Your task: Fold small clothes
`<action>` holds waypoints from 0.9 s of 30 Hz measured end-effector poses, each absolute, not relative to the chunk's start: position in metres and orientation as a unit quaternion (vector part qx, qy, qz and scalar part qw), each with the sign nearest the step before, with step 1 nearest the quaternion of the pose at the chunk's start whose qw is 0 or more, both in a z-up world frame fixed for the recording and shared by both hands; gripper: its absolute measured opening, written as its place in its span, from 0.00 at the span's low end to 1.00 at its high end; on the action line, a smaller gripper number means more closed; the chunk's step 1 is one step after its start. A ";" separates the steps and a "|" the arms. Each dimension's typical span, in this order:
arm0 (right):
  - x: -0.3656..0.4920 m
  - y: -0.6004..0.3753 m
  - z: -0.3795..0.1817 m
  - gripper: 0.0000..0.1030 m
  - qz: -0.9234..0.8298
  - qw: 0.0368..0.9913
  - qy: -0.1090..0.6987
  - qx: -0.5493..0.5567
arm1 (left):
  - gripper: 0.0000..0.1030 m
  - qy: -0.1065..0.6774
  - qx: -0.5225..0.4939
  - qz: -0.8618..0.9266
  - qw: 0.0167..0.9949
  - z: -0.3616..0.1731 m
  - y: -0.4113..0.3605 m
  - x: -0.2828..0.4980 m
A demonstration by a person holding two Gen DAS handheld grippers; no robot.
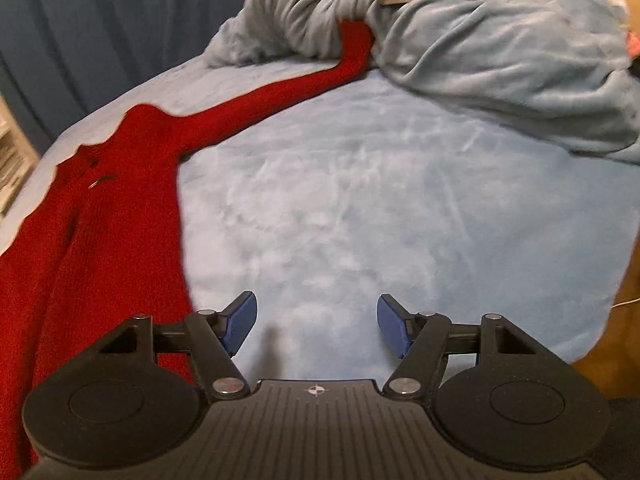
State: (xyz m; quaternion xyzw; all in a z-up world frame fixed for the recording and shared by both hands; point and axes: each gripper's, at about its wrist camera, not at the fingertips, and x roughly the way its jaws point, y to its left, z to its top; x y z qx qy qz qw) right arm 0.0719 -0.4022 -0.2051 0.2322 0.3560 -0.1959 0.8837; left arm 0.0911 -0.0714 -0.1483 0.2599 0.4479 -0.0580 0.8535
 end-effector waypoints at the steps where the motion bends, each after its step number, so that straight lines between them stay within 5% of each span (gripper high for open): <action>1: 0.071 -0.400 -0.206 0.69 -0.179 0.883 0.365 0.235 | 1.00 0.445 0.270 -0.061 0.852 -0.150 -0.076 0.090; 27: 0.058 -0.353 -0.205 0.75 -0.005 0.886 0.437 0.156 | 1.00 0.486 0.268 0.007 0.831 -0.175 -0.051 0.107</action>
